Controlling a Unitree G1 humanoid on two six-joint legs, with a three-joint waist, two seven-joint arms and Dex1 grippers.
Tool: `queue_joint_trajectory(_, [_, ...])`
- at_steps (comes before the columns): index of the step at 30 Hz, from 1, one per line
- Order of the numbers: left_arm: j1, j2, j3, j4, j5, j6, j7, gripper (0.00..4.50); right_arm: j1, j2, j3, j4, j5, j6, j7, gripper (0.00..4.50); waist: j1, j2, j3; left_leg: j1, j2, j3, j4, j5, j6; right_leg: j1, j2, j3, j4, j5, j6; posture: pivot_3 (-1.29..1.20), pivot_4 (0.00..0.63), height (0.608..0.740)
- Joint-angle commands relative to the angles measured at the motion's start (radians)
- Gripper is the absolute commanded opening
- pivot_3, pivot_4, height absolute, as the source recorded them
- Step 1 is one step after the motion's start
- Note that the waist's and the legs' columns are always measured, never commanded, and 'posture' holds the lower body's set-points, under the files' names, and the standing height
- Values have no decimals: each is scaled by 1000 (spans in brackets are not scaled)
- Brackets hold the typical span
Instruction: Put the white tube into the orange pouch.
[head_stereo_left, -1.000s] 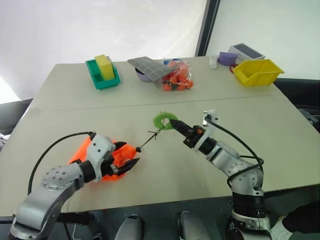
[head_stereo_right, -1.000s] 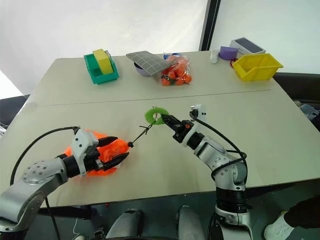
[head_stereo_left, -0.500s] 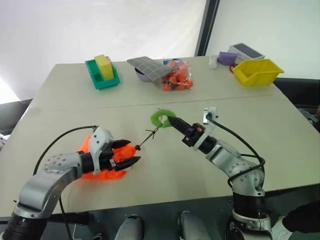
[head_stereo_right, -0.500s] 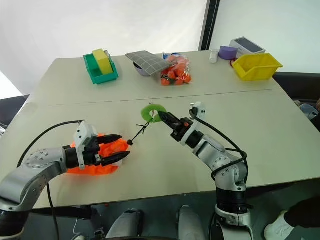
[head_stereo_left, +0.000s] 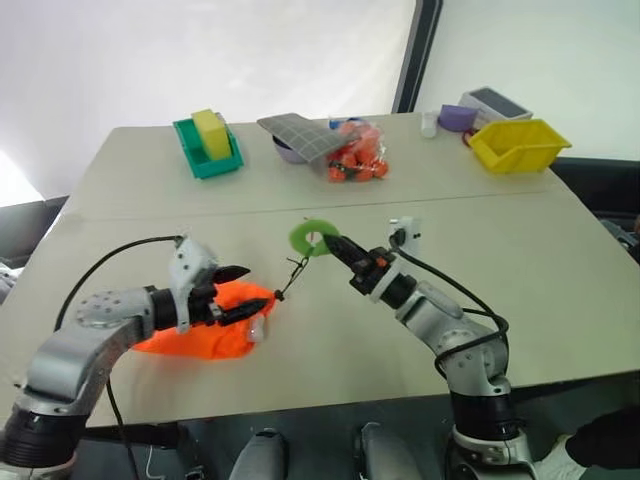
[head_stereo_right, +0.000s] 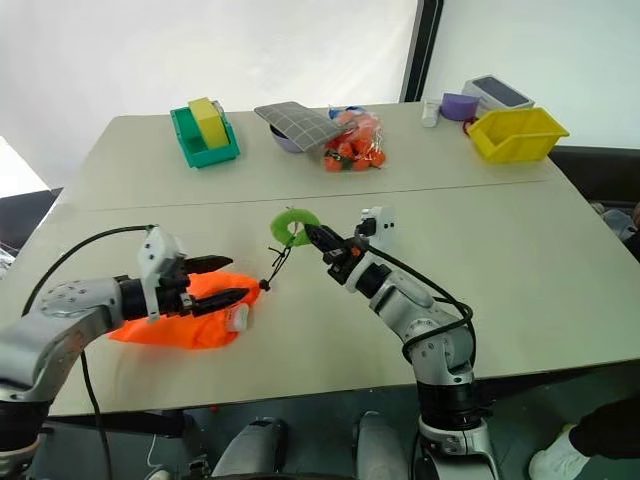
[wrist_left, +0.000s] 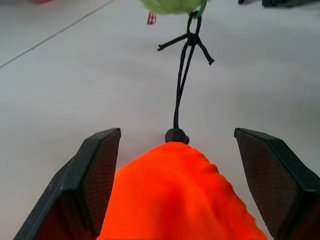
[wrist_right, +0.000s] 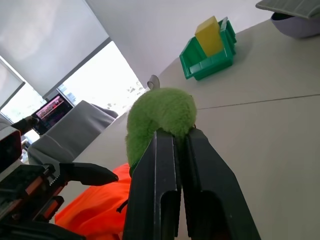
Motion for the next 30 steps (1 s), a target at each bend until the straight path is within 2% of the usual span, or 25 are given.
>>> queue_joint_trajectory(1, [-35,-8,-89,-58,140,-53,72,3880,-9,4,-7,-33,19,-18,12,0,-1,0,0,0,0,0,0,0,0,0,0,0,0,0,0,0,150,740])
queue_joint_trajectory(8, [-13,-59,-146,-54,250,-113,139,3880,4,36,-102,-17,129,34,-54,0,-3,0,0,0,0,0,-1,0,0,0,0,0,1,1,-1,0,150,740])
queue_joint_trajectory(12, [14,-127,-79,-19,193,-146,143,3880,28,49,-128,-8,184,72,-84,0,-2,0,0,0,0,0,0,0,0,0,0,0,1,0,0,0,150,740])
queue_joint_trajectory(14, [15,-169,-8,10,112,-133,130,3880,44,65,-141,1,222,98,-107,0,-1,0,0,0,0,0,0,0,0,0,0,0,1,0,0,0,150,740])
queue_joint_trajectory(22, [-1,-108,23,142,60,-192,-63,3880,58,131,-150,31,269,99,-169,0,-4,1,0,1,1,0,0,0,0,0,1,0,2,0,0,0,150,740])
queue_joint_trajectory(30, [-65,-57,-7,254,121,-280,-164,3880,42,164,-179,55,334,74,-230,0,-3,1,0,1,1,0,0,0,0,0,1,0,1,0,0,0,150,740])
